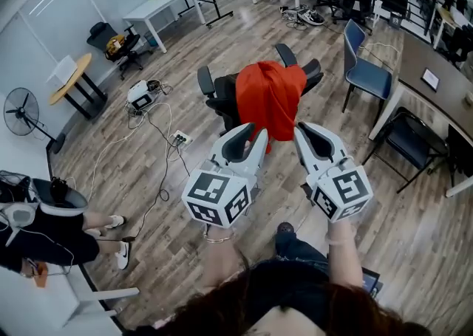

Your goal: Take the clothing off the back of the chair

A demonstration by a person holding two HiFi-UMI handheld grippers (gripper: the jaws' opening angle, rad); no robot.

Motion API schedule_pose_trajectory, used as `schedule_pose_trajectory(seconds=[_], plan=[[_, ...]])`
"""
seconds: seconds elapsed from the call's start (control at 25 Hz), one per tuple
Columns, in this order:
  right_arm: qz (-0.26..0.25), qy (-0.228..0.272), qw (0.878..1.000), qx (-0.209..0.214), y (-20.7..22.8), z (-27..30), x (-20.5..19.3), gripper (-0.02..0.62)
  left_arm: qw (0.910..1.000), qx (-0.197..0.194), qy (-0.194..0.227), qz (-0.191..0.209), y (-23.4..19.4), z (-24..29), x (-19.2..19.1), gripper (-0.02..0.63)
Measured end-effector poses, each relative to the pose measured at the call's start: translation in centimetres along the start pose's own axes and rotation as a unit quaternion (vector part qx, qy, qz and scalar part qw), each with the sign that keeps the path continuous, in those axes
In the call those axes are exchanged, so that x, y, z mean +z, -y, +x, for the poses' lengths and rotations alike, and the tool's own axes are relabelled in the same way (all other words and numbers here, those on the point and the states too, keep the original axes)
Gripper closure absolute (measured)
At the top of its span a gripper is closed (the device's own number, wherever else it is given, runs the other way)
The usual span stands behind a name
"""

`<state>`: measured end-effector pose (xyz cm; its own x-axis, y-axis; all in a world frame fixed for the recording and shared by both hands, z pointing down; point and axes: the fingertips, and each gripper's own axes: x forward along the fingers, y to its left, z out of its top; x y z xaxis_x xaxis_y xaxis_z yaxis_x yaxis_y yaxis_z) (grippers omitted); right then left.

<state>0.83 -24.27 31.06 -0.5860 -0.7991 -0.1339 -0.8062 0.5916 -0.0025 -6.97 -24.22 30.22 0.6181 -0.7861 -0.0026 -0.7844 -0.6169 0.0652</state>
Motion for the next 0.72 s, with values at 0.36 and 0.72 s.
schedule_pose_trajectory(seconds=[0.36,0.72], plan=[[0.007,-0.016,1.000,0.002,2.8,2.6,-1.6,0.495,0.9994,0.024,-0.004,-0.023,-3.5,2.3,-1.1,0.466],[0.022,-0.034,0.999,0.009,6.0,5.6,-3.1,0.440,0.9965,0.049,-0.013,-0.066,-7.3,5.3,-2.0,0.431]])
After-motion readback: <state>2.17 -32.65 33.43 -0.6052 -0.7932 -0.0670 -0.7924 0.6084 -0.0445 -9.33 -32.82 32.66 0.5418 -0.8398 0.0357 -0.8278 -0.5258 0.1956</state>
